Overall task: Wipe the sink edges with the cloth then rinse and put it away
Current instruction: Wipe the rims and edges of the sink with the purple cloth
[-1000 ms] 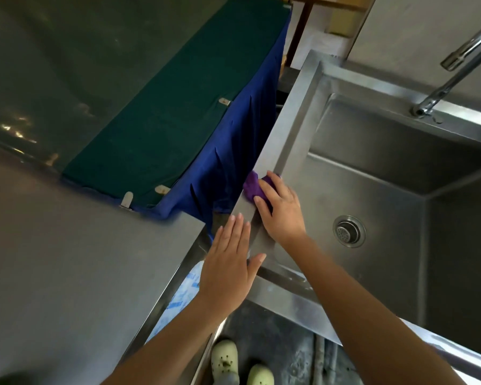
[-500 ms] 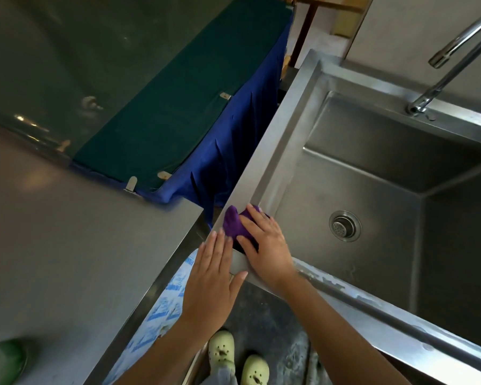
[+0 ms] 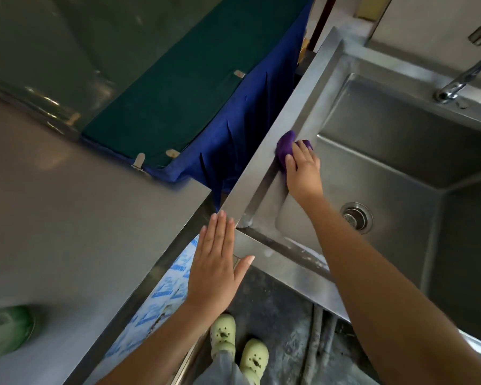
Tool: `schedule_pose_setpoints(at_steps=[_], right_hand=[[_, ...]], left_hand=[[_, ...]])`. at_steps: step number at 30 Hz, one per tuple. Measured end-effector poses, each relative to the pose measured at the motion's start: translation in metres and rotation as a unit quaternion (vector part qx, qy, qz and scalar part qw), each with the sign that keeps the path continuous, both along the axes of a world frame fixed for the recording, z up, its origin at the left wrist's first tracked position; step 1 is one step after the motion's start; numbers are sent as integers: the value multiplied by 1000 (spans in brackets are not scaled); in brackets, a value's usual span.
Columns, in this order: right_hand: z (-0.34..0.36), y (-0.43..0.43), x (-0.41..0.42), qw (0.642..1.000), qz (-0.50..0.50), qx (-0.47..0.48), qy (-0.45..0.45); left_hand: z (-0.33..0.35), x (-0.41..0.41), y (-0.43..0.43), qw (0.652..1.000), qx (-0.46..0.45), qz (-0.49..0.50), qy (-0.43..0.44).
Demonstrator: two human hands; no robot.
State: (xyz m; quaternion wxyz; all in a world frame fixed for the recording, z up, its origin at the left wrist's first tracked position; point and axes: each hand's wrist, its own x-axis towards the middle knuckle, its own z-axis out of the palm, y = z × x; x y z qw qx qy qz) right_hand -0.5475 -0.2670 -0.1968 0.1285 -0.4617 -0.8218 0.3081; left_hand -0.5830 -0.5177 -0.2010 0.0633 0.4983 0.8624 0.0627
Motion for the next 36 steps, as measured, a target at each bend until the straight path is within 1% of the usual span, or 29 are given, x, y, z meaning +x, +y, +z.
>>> schedule_pose_setpoints(at_steps=[4, 10, 16, 20, 23, 25, 27, 30, 31, 32, 34, 36], right_hand=[[-2, -44, 16, 999, 16, 30, 9], [18, -109, 45, 996, 92, 7, -9], [19, -122, 59, 984, 170, 41, -23], [29, -123, 64, 980, 187, 57, -27], [36, -128, 77, 973, 202, 91, -60], [36, -131, 90, 972, 190, 111, -77], [38, -126, 101, 982, 151, 91, -65], [45, -111, 93, 997, 76, 32, 13], [45, -107, 80, 997, 68, 20, 28], [44, -107, 65, 996, 82, 1, 32], [36, -119, 40, 991, 131, -16, -5], [25, -131, 32, 990, 136, 29, -35]], left_hand=[[-2, 1, 1, 1000, 2, -1, 5], [-2, 2, 1, 1000, 5, 4, 6], [5, 2, 3, 1000, -3, 1, 9], [7, 0, 2, 1000, -13, -11, 11], [6, -3, 1, 1000, -8, -23, 15], [4, -5, 0, 999, -10, -27, 19], [2, -6, 1, 999, -6, -31, 20], [-1, -7, 0, 999, 4, -29, 18], [-1, -7, -1, 999, 6, -31, 18], [-2, -7, -1, 999, 9, -35, 19], [-2, -7, -1, 999, 9, -42, 25], [0, -6, -1, 999, 2, -41, 30]])
